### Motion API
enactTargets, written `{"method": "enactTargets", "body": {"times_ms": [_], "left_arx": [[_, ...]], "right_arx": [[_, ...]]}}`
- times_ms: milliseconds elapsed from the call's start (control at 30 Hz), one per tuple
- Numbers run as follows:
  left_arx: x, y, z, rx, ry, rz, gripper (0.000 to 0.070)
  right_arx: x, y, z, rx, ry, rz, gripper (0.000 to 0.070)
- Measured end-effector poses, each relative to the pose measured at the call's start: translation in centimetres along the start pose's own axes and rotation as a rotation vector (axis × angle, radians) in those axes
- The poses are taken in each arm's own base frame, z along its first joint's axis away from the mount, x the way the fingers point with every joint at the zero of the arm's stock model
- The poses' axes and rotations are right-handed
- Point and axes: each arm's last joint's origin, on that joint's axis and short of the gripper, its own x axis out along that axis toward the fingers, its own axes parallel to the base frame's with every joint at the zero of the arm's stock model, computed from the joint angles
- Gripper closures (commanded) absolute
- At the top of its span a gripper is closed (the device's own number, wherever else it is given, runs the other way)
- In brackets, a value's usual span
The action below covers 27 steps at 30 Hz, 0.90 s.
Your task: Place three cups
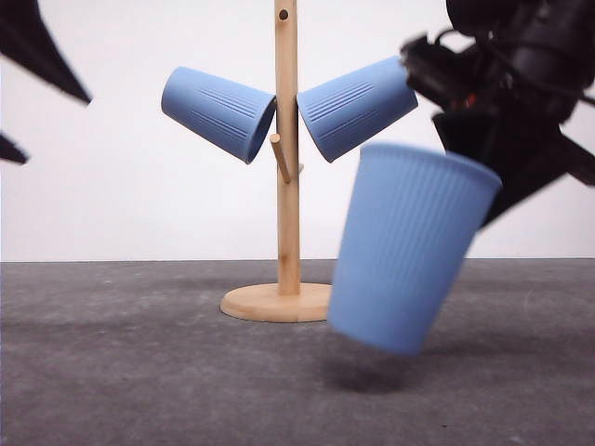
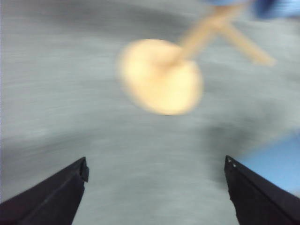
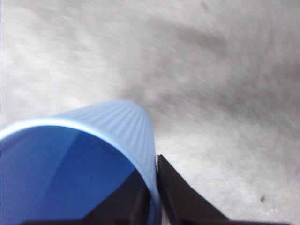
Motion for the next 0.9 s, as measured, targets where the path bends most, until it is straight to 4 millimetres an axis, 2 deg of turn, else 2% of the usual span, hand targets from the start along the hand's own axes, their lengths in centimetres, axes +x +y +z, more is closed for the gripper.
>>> {"method": "enactTargets", "body": {"times_ms": [200, 467, 633, 900], "left_arx": [[0.4, -1.0, -0.1, 0.021, 0.026, -0.138, 0.0143], [2.1, -2.9, -0.6, 0.047, 0.132, -0.405, 0.0125], [4.0, -4.1, -1.2, 0.080, 0.220, -0.560, 0.0055], [6.4, -6.5, -1.9, 0.185, 0.279, -0.700, 0.0055]], "right_arx": [[-2.0, 1.2, 1.0, -0.068, -0.002, 0.184, 0.0694], [-2.5, 2.1, 1.1, -0.116, 0.029, 0.457, 0.0694], [-2.7, 2.3, 1.1, -0.120, 0.048, 0.546, 0.0694], [-2.7, 2.7, 0.9, -0.129, 0.070, 0.621, 0.0694]]}}
